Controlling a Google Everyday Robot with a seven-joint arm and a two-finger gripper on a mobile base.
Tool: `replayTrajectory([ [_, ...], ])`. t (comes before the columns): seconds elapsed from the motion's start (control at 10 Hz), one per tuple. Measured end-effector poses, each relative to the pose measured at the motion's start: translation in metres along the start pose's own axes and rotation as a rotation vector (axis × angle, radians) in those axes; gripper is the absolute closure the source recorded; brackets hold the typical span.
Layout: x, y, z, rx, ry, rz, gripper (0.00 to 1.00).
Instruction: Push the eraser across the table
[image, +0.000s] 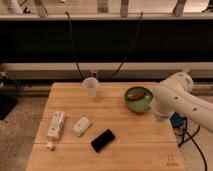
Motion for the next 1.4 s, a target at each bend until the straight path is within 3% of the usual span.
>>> replayTrajectory([
  [0.4,-0.013,0.011,0.012,-0.003,0.01,-0.039,0.2],
  [0.6,-0.03,0.028,0.029,-0.007,0.011,-0.067,0.2],
  [1.4,-0.057,0.048,0.049,-0.035,-0.001,-0.135,0.2],
])
